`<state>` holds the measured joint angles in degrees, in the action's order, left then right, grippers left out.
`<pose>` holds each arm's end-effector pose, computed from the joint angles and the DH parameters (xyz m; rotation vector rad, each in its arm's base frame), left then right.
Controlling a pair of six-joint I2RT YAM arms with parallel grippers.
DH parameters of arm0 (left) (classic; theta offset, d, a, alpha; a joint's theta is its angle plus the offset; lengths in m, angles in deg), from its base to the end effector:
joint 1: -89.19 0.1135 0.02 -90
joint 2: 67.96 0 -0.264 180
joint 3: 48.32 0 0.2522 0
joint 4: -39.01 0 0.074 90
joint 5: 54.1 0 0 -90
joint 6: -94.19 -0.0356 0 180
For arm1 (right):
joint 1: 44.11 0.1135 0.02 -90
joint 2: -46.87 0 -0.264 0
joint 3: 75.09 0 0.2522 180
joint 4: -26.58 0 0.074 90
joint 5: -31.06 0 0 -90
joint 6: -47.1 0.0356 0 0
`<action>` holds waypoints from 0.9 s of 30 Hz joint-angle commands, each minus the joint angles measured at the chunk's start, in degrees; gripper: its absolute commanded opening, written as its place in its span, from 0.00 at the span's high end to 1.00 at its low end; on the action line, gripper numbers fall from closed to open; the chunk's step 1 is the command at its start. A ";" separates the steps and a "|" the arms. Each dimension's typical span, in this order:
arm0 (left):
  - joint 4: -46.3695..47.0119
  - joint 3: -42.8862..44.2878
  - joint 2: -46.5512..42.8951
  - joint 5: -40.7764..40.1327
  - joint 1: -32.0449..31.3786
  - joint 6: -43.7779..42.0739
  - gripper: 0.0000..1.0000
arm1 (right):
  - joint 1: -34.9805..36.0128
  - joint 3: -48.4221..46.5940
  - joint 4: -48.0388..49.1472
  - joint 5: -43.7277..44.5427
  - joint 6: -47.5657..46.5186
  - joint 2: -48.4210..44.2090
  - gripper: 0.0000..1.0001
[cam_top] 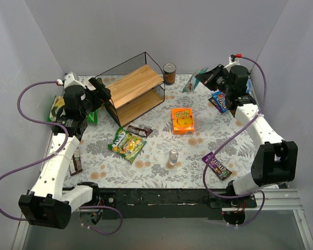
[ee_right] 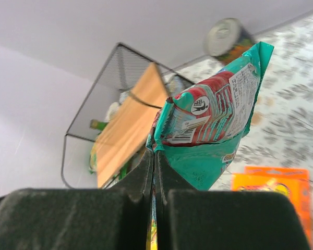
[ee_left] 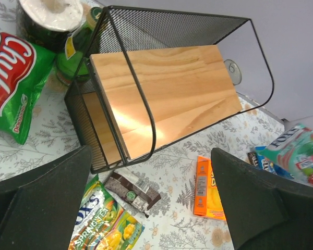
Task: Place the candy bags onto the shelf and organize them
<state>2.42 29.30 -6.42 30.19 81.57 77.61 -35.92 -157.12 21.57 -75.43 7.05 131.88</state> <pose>0.2374 -0.0282 0.3771 -1.1563 1.6587 -0.8340 0.3509 0.0607 0.3484 0.4283 1.7572 0.9853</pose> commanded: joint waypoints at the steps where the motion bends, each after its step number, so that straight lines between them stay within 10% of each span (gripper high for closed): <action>1: -5.63 2.41 -0.89 -3.94 -0.12 1.89 0.02 | 5.60 -6.35 7.32 -1.09 -4.32 -0.64 0.99; 27: -12.15 2.50 -4.23 -4.21 -0.12 3.48 0.02 | 21.26 -19.80 20.43 3.22 3.22 24.14 0.99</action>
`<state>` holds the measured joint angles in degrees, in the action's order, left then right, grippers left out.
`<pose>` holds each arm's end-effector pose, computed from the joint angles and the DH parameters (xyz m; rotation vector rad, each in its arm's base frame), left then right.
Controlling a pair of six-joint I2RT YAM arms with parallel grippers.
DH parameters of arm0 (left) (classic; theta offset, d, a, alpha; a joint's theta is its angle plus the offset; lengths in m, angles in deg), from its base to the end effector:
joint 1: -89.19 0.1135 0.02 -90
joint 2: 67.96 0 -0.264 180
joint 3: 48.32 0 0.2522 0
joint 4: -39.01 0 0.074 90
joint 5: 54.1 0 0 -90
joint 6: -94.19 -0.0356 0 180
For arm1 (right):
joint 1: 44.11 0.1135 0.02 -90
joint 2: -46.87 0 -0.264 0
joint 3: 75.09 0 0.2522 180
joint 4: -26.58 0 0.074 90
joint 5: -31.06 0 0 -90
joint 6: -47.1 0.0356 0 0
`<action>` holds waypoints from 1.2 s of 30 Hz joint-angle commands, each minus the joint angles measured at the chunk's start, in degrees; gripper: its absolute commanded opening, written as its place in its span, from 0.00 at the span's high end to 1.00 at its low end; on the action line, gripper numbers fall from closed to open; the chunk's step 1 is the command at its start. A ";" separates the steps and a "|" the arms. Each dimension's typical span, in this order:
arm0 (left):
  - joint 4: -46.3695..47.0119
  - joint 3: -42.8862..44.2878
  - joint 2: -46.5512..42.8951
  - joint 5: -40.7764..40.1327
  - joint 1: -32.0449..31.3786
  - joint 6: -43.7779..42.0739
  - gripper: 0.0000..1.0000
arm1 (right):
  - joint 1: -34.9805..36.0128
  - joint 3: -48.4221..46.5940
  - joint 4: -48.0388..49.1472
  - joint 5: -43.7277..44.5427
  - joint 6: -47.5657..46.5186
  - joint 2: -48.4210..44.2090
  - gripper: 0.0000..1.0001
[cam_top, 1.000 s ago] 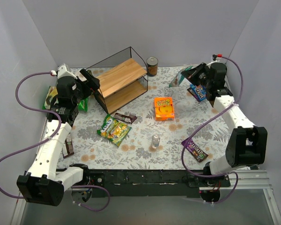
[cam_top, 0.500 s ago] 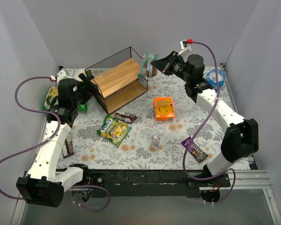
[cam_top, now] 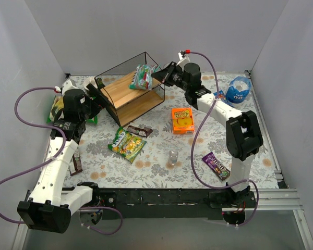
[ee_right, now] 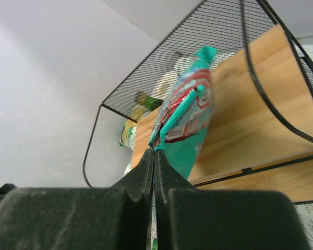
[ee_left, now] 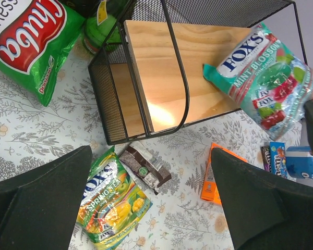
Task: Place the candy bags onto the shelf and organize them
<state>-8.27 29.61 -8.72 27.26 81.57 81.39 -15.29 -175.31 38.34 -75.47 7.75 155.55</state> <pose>0.2185 -0.0238 0.3689 -1.3055 1.7101 -0.7410 0.3999 0.2316 0.3327 0.0631 1.6681 1.3015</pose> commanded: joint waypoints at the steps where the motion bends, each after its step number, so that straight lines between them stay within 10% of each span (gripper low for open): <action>1: -1.72 2.28 -2.03 -1.46 -0.12 -0.65 0.02 | 0.62 -1.35 3.14 2.92 4.09 0.91 0.99; 18: -0.94 2.20 -1.50 -0.76 -0.03 -0.74 0.02 | 3.70 6.56 -4.50 27.78 25.87 1.09 0.99; 36: -1.11 1.84 -0.97 -0.41 -0.12 -0.66 0.02 | 6.16 -6.08 -14.26 38.77 35.30 6.45 0.99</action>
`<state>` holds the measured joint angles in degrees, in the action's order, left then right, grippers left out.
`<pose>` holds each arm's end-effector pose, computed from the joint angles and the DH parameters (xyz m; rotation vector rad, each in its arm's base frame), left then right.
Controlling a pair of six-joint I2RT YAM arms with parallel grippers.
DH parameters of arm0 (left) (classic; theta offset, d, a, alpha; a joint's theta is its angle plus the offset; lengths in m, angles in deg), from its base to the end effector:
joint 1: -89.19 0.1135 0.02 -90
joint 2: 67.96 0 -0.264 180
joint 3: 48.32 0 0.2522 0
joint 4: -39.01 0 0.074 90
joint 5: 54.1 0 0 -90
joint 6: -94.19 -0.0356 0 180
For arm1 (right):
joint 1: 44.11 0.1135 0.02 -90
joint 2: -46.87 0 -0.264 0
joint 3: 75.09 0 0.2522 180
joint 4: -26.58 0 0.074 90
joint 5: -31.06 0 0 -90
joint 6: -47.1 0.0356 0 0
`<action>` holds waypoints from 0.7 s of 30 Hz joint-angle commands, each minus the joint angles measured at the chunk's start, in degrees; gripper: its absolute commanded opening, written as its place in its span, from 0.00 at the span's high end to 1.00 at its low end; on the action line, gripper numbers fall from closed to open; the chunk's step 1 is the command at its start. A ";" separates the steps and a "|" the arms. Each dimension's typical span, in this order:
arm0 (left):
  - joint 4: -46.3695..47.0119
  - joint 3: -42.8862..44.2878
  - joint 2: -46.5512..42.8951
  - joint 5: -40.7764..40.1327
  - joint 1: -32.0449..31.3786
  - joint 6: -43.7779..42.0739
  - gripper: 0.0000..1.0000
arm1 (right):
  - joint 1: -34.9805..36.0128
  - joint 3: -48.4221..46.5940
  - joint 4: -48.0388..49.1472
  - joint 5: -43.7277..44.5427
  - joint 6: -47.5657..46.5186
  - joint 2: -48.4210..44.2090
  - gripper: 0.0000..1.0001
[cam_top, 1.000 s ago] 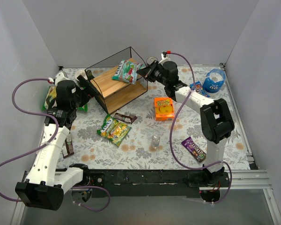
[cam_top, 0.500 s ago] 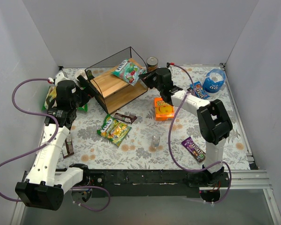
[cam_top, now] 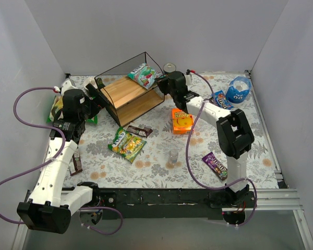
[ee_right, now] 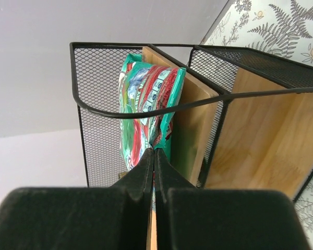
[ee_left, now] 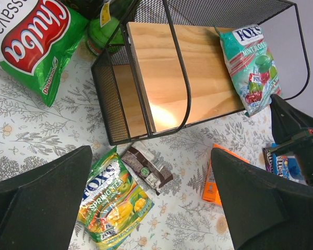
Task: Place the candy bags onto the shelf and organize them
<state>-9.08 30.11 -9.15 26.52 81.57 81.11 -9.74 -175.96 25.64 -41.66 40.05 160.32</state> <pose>0.2156 -0.0230 0.3720 -1.3040 1.7027 -0.7277 0.3990 0.2601 0.2755 1.0135 1.6789 1.1567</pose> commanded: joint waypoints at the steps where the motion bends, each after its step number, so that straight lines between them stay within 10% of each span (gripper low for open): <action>1: -0.30 1.34 -0.53 0.33 -0.12 -0.46 0.02 | 0.70 -7.44 -2.35 5.39 3.35 2.73 0.99; 7: -0.57 1.61 -0.36 0.16 -0.12 -0.72 0.02 | 0.96 -12.73 -5.00 5.40 3.53 5.47 0.97; 11: -0.48 1.61 -0.53 -0.10 -0.12 -0.99 0.02 | 1.14 -10.46 -3.77 4.34 0.81 3.98 0.59; 21: -0.21 1.17 -0.97 -0.81 -0.12 -1.34 0.02 | 1.40 -4.82 -3.58 3.47 -14.47 -5.51 0.27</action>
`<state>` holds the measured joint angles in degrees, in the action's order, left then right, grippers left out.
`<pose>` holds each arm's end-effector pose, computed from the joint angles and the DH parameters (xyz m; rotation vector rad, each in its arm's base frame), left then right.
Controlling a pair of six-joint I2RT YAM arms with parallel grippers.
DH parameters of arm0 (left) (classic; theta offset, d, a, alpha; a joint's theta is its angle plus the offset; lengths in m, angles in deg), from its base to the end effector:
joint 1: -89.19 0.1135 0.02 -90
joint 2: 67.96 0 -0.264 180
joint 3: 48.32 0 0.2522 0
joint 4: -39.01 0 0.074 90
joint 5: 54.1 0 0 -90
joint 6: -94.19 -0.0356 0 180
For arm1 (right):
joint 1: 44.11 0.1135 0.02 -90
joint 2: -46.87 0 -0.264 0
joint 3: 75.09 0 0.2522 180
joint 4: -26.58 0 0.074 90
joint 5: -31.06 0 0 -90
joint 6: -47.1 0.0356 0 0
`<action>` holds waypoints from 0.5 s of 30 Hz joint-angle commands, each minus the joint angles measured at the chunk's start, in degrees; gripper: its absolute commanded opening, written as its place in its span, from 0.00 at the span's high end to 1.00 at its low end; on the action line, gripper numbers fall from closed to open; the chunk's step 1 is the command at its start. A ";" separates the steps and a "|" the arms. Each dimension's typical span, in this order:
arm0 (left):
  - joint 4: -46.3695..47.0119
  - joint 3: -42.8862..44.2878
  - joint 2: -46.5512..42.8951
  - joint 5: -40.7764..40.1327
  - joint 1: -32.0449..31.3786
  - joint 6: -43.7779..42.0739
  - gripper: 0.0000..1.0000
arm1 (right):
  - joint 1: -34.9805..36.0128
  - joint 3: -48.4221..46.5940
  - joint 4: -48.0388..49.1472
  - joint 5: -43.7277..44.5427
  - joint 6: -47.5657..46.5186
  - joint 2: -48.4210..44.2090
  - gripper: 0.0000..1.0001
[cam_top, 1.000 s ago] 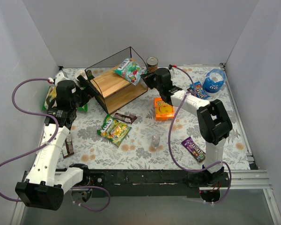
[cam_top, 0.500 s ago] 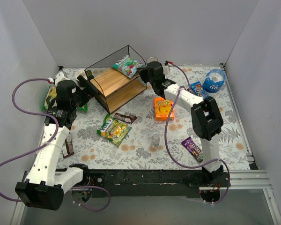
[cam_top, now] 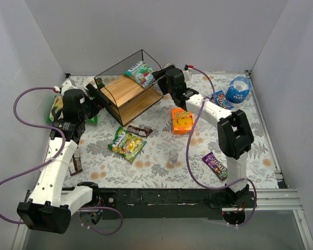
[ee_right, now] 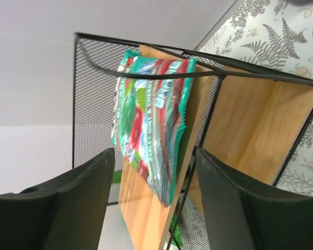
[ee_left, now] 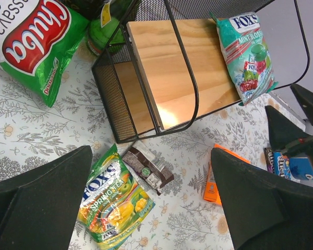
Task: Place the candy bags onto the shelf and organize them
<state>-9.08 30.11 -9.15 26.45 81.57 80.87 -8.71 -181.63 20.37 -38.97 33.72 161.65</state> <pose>0.2156 -0.0229 0.3720 -1.3004 1.7042 -0.7241 0.4018 0.2706 0.2902 0.9230 1.7084 1.0469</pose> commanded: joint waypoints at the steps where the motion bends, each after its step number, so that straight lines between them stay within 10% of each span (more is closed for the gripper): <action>1: -0.30 1.17 -1.06 -1.09 -0.12 -1.19 0.02 | 0.37 0.58 0.55 -0.36 -9.72 -8.42 0.25; 5: -0.39 0.82 -1.68 -1.45 -0.12 -1.19 0.02 | 0.46 -0.74 -4.55 -6.24 -21.58 -11.33 0.09; 15: 0.22 -6.65 -2.12 4.18 -0.12 3.99 0.02 | 2.56 7.78 -17.19 -18.29 -35.13 -20.74 0.16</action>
<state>-8.62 26.94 -10.03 27.63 81.57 82.07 -8.32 -175.68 9.27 -50.97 5.35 143.29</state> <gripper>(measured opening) 0.981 0.861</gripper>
